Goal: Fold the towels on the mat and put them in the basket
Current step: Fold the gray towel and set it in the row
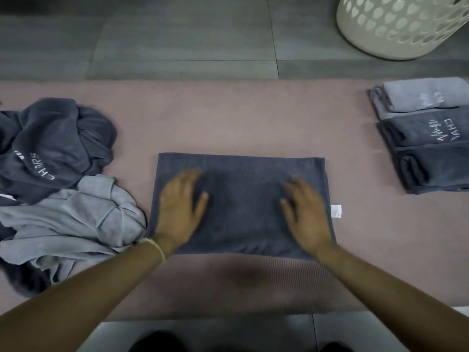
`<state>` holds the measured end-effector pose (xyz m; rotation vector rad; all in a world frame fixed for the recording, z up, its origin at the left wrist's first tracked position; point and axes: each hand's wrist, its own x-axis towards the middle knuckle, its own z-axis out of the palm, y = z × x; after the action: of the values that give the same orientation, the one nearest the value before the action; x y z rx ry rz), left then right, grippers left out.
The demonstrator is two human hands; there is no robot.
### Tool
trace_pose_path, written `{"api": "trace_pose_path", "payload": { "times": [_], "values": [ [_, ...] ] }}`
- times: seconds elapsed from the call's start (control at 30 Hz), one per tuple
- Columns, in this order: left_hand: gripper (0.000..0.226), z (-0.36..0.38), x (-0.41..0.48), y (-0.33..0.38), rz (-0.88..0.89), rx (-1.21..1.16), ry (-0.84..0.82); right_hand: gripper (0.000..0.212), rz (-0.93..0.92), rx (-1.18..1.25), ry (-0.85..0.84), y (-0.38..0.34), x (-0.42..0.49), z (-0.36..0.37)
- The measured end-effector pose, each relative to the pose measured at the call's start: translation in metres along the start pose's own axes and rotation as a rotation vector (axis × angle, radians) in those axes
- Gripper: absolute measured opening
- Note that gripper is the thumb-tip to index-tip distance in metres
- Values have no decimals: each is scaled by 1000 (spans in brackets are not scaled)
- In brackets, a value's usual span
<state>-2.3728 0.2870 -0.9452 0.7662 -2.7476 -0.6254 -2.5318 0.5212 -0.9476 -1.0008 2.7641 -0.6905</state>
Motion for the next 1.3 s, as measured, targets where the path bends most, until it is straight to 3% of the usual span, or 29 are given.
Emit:
{"api": "trace_pose_path", "payload": {
  "times": [0.1, 0.23, 0.33, 0.47, 0.53, 0.67, 0.77, 0.87, 0.93, 1.03, 1.13, 1.17, 1.23, 1.3],
  "values": [
    [54, 35, -41, -4, 273, 277, -272, 56, -200, -197, -294, 4, -30, 35],
    [56, 40, -42, -29, 243, 391, -412, 61, -225, -400, -356, 35, -38, 30],
    [63, 35, -41, -35, 64, 389, -371, 62, -171, -394, -374, 43, -41, 22],
    [92, 17, -28, -40, -428, 269, -261, 63, -166, -391, -382, 42, -39, 21],
    [103, 8, -21, -34, -542, 138, -151, 63, -158, -383, -383, 41, -40, 20],
    [84, -12, 1, -32, -755, -194, -92, 62, -168, -345, -385, 41, -39, 20],
    [56, -49, 23, -35, -853, -532, -341, 67, -164, -248, -361, 38, -39, 19],
    [40, -88, 39, -11, -769, -828, -675, 74, -113, -25, -280, 27, -33, 16],
    [36, -101, 46, 19, -620, -937, -688, 56, -29, 177, -213, 16, -26, 6],
    [50, -103, 52, 74, -414, -1112, -712, 25, 334, 701, -168, 2, -7, -14],
    [51, -82, 58, 117, -407, -1223, -715, 50, 745, 1193, -214, 9, 14, -31],
    [49, -69, 57, 124, -353, -1136, -621, 57, 836, 1288, -233, 15, 17, -35],
    [48, -37, 54, 115, -126, -682, -424, 60, 910, 1306, -277, 21, 14, -38],
    [60, -3, 44, 96, 65, -242, -431, 55, 944, 1196, -295, 18, 10, -37]
  ]
}}
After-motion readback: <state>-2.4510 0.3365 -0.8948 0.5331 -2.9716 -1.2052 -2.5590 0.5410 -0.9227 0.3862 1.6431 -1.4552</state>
